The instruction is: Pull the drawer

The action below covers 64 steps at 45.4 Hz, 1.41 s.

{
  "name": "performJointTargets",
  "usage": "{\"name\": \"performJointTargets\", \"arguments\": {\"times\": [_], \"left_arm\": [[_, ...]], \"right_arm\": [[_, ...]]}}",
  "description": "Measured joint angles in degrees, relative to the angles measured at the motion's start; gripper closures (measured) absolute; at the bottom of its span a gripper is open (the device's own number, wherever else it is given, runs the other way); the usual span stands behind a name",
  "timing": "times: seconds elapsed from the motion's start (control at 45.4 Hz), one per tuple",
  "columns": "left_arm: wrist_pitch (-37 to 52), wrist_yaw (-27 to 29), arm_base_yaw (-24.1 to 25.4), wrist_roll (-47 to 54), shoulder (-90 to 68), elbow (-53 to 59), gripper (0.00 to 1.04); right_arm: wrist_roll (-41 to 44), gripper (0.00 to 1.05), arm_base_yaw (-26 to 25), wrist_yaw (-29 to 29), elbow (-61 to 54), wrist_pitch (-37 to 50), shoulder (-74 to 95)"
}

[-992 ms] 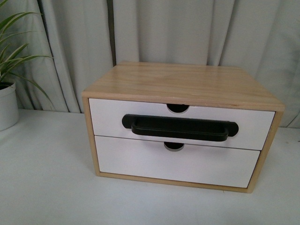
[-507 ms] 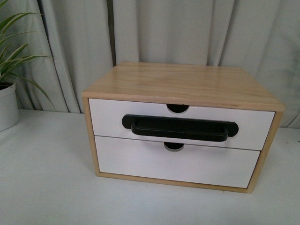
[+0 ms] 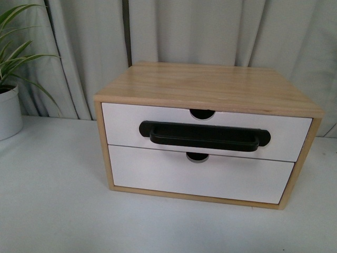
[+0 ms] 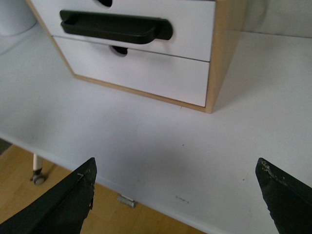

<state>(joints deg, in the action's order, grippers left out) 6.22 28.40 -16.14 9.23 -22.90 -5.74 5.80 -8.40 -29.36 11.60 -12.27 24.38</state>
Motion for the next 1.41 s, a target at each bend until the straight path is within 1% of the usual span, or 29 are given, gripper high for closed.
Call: {"name": "performJointTargets", "arguments": {"times": [0.044, 0.11, 0.132, 0.198, 0.22, 0.287, 0.353, 0.463, 0.573, 0.771, 0.86, 1.058, 1.322, 1.41], "left_arm": [[2.6, -5.3, -0.9, 3.1, -4.6, -1.7, 0.06], [6.7, -17.5, -2.2, 8.9, -12.3, -5.0, 0.06], [7.0, -20.5, -2.2, 9.6, -13.9, -5.9, 0.06], [5.8, -31.0, -2.2, 16.7, -21.2, -10.1, 0.06], [5.3, -32.3, -2.1, 17.9, -22.8, -11.1, 0.06], [2.2, -39.8, -1.4, 25.9, -30.4, -16.2, 0.06], [-0.2, -43.3, -0.8, 31.5, -36.8, -21.2, 0.06], [-5.5, -46.1, -0.5, 39.5, -46.4, -30.2, 0.06], [-10.7, -46.4, -1.4, 45.3, -53.1, -37.2, 0.06], [-15.4, -46.5, -5.4, 52.6, -62.9, -48.2, 0.06], [-15.6, -47.0, -6.6, 53.5, -65.8, -51.3, 0.06], [-16.5, -50.1, -8.4, 53.0, -70.4, -56.5, 0.06], [-16.6, -53.6, -8.0, 49.9, -74.6, -59.3, 0.06], [-16.3, -54.0, -7.6, 49.2, -75.7, -59.5, 0.06]], "right_arm": [[4.1, 0.09, 0.3, -1.1, 2.2, 0.7, 4.7], [9.2, 0.09, 1.5, -2.1, 5.4, 0.9, 11.0], [11.5, 0.09, 2.3, -2.2, 6.7, 0.8, 13.4], [17.1, 0.09, 4.7, -2.3, 10.2, 0.5, 19.1], [18.8, 0.09, 5.7, -2.3, 11.5, 0.4, 21.0], [23.8, 0.09, 8.1, -2.4, 15.0, 0.9, 25.8], [28.9, 0.09, 10.5, -2.5, 18.8, 1.0, 30.8], [35.8, 0.09, 13.3, -0.9, 23.2, 2.3, 37.6], [41.6, 0.09, 15.1, -0.4, 27.3, 2.7, 43.5], [47.9, 0.09, 16.8, 0.4, 32.5, 3.7, 51.5], [49.7, 0.09, 17.3, 0.2, 33.8, 3.8, 54.1], [51.5, 0.09, 18.2, -1.7, 35.9, 7.9, 59.8], [52.0, 0.09, 19.0, -3.7, 38.6, 10.2, 65.1], [51.8, 0.09, 19.4, -4.0, 39.3, 10.8, 66.4]]}}
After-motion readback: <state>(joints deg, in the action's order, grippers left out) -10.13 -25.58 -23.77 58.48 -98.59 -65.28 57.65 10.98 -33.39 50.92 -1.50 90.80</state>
